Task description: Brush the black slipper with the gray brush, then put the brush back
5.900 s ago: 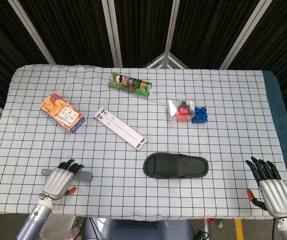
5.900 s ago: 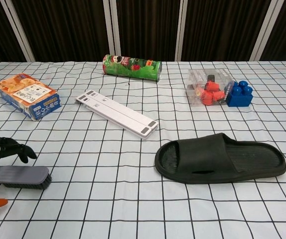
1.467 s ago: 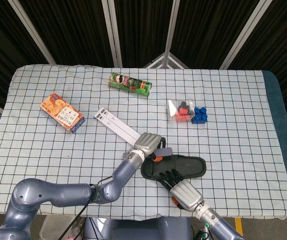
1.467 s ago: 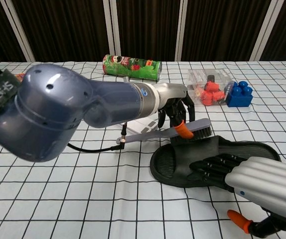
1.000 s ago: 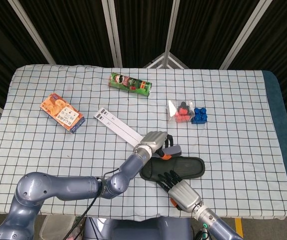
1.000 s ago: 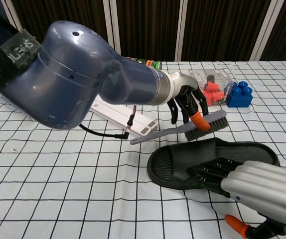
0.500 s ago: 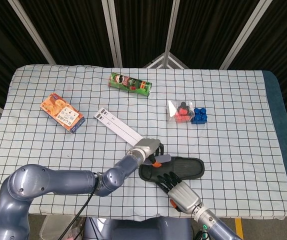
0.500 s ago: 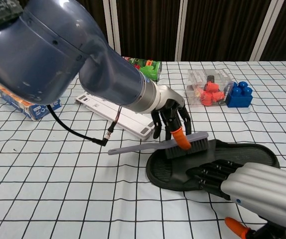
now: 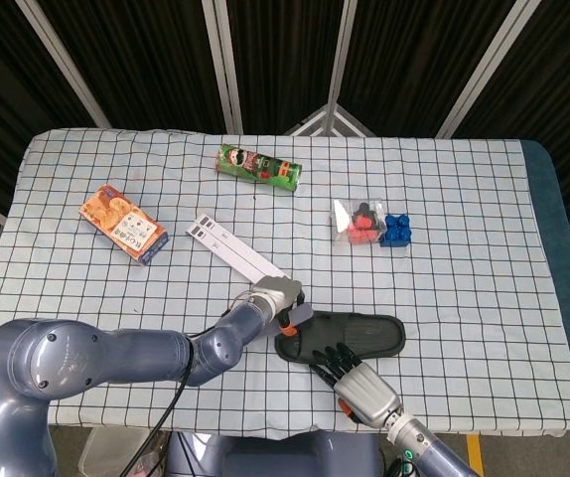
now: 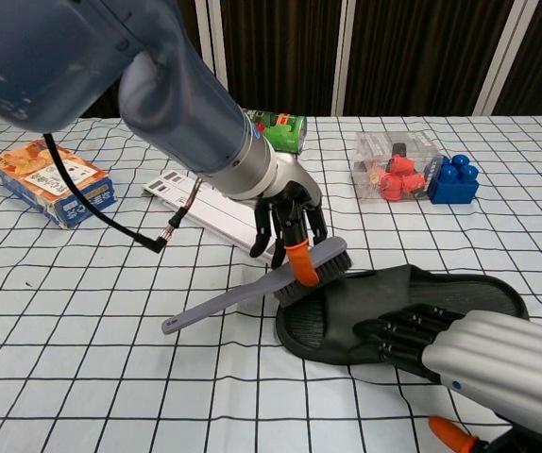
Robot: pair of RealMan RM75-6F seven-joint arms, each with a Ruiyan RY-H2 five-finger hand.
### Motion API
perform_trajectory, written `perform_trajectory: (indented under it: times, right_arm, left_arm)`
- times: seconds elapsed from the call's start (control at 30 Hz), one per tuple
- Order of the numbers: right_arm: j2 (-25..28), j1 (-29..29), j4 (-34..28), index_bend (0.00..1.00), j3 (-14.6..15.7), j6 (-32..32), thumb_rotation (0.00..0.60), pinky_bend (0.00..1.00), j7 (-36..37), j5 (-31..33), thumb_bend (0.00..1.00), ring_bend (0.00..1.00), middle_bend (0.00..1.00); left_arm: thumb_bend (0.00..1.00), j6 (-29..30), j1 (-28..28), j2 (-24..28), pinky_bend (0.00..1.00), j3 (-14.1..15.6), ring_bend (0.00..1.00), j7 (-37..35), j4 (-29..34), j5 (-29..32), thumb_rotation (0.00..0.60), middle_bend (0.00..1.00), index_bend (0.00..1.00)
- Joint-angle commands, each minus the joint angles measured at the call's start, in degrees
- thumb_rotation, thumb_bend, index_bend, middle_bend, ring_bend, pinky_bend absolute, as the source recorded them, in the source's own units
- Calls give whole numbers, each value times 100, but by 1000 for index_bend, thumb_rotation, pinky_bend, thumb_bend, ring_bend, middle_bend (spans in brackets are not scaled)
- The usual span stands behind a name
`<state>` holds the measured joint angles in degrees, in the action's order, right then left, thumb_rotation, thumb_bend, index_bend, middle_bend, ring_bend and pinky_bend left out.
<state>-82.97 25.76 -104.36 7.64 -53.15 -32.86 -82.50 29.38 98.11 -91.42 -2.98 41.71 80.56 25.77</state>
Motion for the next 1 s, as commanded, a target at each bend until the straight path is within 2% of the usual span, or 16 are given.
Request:
perform_trajectory:
  times: [0.03,0.33,0.53,0.63,0.77,0.9,1.0]
  right_arm:
    - [1,6,2,0,8,-4,600,44,0,1,628,12,44]
    - [-3,32,7,0,37,9,600,44,10,35,630,12,44]
    - [50,34,-20,0,79,14,600,35,5,64,629,1,44]
    - [68,36,-23,0,85,3,600,34,29,54,629,0,44]
    - [75,44,-24,0,100,-4,600,34,49,22,629,0,44]
    - [89,45,-30,0,90,-30,600,33,60,24,630,0,44]
    - [96,40,-52,0,96,-49,600,33,36,30,629,0,44]
  left_arm:
    - [770,65,54,-129,642,-36,567,-104,-131,-65,600,745,698]
    - [771,482,147,-884,644,-431,570,-388,-736,-426,600,748,703]
    - [775,848,-6,-1080,649,-897,576,-790,-921,-824,600,756,710]
    - [778,988,-120,-1152,650,-1021,577,-918,-952,-975,600,758,712]
    - [781,886,-223,-1130,650,-1055,578,-819,-944,-793,600,759,712]
    - [784,396,-140,-862,650,-759,577,-261,-803,-150,600,756,713]
    - [785,280,22,-773,650,-553,577,70,-822,314,600,756,713]
